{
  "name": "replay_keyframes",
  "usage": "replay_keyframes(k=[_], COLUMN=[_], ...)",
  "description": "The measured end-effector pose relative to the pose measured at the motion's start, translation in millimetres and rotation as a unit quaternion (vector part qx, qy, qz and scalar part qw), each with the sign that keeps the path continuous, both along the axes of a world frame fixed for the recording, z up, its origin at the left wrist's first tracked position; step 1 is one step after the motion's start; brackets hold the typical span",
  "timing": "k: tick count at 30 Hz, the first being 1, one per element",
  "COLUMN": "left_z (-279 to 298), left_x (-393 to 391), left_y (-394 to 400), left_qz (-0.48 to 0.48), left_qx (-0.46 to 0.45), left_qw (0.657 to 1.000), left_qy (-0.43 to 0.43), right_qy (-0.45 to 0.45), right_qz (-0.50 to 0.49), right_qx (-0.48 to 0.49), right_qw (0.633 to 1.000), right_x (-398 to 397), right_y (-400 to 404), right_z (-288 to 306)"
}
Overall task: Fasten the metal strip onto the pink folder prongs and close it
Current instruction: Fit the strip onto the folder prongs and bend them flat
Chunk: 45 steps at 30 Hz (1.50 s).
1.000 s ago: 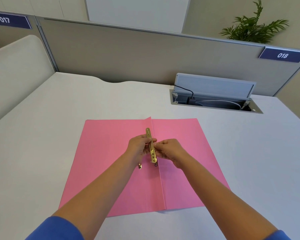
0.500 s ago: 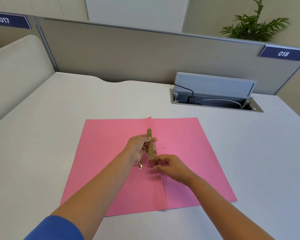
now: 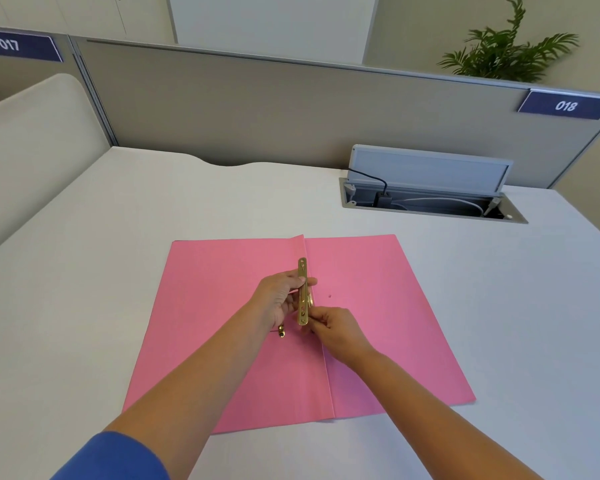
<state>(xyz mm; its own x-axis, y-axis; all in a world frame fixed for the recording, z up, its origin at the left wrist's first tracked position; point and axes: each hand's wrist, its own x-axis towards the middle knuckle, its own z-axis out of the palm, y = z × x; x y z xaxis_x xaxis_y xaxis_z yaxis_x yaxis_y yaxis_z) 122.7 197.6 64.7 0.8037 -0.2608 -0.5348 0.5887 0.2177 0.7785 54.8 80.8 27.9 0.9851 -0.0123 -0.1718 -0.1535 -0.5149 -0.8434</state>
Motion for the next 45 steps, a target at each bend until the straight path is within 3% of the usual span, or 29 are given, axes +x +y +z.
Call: replay_keyframes(k=[22, 28, 33, 38, 45], left_z=[-15.1, -17.8, -18.7, -19.6, -23.2], left_x=[-1.4, -3.4, -6.9, -8.0, -9.4], left_y=[-6.2, -5.4, -7.4, -10.0, -11.0], left_qz=[0.005, 0.022, 0.032, 0.032, 0.035], left_qx=[0.003, 0.006, 0.016, 0.058, 0.142], left_qw=[1.0, 1.0, 0.999, 0.998, 0.987], left_qy=[-0.013, 0.002, 0.012, 0.008, -0.07], right_qy=[-0.002, 0.027, 0.094, 0.107, 0.133], right_qz=[-0.028, -0.057, -0.139, -0.168, -0.171], right_qx=[0.016, 0.09, 0.172, 0.085, 0.059], right_qw=[0.999, 0.994, 0.971, 0.976, 0.974], right_x=[-3.8, -4.9, 2.8, 9.2, 13.3], right_y=[-1.1, -9.5, -6.2, -4.2, -2.6], right_z=[0.9, 9.0, 11.7, 5.2, 6.5])
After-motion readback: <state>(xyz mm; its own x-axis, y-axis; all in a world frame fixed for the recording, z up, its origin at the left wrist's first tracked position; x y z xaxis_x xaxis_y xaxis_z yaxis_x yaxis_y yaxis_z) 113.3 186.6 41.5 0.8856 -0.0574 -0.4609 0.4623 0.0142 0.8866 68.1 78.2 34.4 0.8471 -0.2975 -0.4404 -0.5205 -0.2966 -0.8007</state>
